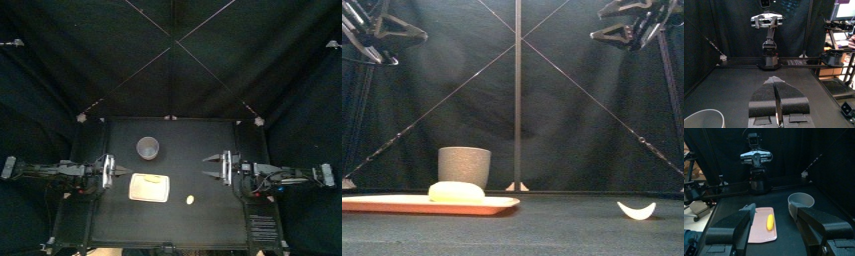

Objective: Pick the corn then place it on the pink plate
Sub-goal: Drop corn on the pink plate and return to neutral

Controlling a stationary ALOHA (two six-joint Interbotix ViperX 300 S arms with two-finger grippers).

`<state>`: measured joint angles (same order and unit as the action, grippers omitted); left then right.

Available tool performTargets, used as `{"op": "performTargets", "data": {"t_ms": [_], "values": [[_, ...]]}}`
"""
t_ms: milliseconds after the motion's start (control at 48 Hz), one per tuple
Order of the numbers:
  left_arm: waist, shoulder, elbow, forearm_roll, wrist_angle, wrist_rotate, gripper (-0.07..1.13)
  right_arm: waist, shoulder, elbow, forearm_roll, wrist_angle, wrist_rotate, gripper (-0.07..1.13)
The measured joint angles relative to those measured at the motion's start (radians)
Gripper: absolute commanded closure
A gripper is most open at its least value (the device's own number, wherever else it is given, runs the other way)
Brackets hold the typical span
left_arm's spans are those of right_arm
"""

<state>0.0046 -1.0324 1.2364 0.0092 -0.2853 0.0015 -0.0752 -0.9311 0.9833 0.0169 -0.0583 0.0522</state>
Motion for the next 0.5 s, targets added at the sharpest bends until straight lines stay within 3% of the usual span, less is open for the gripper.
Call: {"op": "performTargets", "data": {"t_ms": [500], "values": [[0.003, 0.0, 0.0, 0.002, 0.0, 0.002, 1.1, -0.008, -0.052, 0.077, -0.014, -0.072, 0.0, 0.14]]}}
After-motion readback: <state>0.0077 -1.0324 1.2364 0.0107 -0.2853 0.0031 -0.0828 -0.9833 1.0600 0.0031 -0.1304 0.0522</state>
